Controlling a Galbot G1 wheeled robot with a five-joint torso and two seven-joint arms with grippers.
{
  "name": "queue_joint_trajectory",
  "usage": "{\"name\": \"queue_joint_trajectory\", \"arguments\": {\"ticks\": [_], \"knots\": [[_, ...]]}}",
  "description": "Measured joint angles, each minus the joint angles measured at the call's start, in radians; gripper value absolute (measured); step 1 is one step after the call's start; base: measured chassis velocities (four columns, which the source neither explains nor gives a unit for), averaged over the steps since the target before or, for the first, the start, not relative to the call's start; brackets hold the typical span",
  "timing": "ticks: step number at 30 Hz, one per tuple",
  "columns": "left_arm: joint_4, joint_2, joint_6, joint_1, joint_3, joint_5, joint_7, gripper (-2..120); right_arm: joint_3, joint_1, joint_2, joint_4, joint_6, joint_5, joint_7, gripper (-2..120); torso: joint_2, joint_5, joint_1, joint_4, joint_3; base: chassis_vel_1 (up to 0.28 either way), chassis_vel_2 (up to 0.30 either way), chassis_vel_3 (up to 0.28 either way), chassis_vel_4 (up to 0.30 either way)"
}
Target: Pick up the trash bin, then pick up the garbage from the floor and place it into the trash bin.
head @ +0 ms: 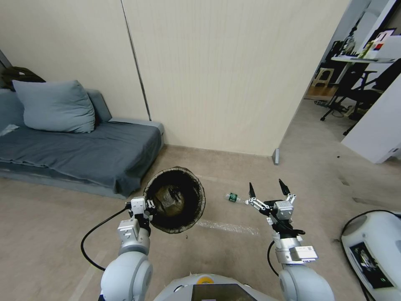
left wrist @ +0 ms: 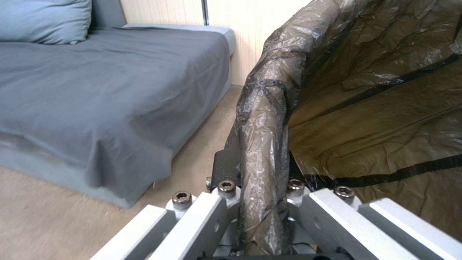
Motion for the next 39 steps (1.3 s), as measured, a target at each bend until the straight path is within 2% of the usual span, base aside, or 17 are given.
{"name": "queue_joint_trajectory", "arguments": {"ticks": [16, 21, 25, 28, 30, 32, 35, 39], "knots": [[0.006, 0.0, -0.002, -0.002, 0.0, 0.002, -0.001, 1, 0.001, 0.001, 0.0, -0.01, 0.01, -0.001, -0.012, 100, 0.0, 0.0, 0.0, 0.0, 0.0, -0.073, 0.068, 0.073, -0.077], [0.006, 0.005, -0.002, -0.003, 0.0, 0.001, 0.0, 1, 0.005, 0.004, 0.0, -0.03, 0.055, -0.006, -0.051, 100, 0.0, 0.0, 0.0, 0.0, 0.0, 0.0, 0.0, 0.0, 0.0], [0.006, 0.011, -0.002, -0.002, 0.0, -0.001, 0.001, 1, 0.023, 0.021, 0.0, -0.039, 0.056, -0.017, -0.068, 100, 0.0, -0.0001, 0.0, 0.0, 0.0, 0.0, 0.0, 0.0, 0.0], [0.006, 0.016, -0.002, -0.004, 0.0, -0.004, 0.002, 1, 0.053, 0.052, 0.0, -0.056, 0.011, -0.017, -0.094, 100, 0.0, -0.0003, 0.0, -0.0001, 0.0, 0.0, 0.0, 0.0, 0.0], [0.009, 0.023, -0.002, -0.011, 0.005, -0.006, 0.008, 1, 0.079, 0.09, -0.005, -0.086, -0.058, 0.008, -0.11, 100, 0.0, 0.0003, 0.0, 0.0, 0.0, 0.0, 0.0, 0.0, 0.0], [0.012, 0.026, -0.002, -0.012, 0.006, -0.006, 0.01, 1, 0.085, 0.095, -0.014, -0.094, -0.075, 0.011, -0.116, 100, 0.0, 0.0, 0.0, -0.0003, 0.0, 0.0, 0.0, 0.0, 0.0], [0.015, 0.033, -0.002, -0.01, 0.008, -0.008, 0.013, 1, 0.104, 0.132, -0.114, -0.147, -0.145, 0.021, -0.145, 100, 0.0, 0.0001, 0.0, 0.0, 0.0, 0.0, 0.0, 0.0, 0.0], [0.014, 0.035, -0.002, -0.006, 0.005, -0.008, 0.015, 1, 0.11, 0.168, -0.172, -0.187, -0.189, 0.033, -0.156, 100, 0.0, 0.0002, 0.0, 0.0002, 0.0, 0.0, 0.0, 0.0, 0.0]]}}
